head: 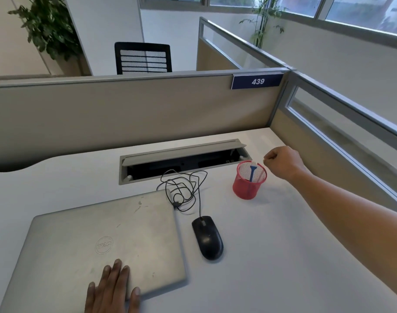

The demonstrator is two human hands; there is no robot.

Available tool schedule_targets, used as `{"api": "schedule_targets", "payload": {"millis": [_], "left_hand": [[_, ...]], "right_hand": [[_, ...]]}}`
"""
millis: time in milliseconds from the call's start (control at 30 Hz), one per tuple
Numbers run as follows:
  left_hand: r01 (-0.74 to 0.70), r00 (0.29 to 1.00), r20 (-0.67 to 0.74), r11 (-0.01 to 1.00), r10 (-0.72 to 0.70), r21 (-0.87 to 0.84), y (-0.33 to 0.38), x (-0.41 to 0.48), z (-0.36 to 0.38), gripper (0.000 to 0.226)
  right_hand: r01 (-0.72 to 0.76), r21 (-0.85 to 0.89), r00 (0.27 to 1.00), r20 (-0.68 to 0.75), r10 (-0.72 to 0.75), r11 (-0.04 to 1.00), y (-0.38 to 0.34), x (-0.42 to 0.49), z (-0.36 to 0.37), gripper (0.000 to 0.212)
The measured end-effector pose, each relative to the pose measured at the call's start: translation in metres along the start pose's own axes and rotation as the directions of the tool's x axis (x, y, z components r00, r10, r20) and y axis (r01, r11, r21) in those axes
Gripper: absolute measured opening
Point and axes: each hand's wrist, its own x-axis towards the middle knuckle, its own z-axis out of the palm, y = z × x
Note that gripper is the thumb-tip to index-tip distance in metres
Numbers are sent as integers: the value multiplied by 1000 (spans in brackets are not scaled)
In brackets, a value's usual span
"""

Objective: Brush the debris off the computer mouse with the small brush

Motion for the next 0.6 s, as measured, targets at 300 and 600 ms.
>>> {"api": "schedule_targets", "payload": {"millis": [300,600], "left_hand": [[19,995,98,994,-30,111,-6,-15,-15,78],[52,979,193,998,-60,46,-11,-48,-53,76]], "right_hand": [[50,275,973,-228,15,960,7,-132,9,10],[151,249,987,21,-161,957,-23,-341,117,35]]}}
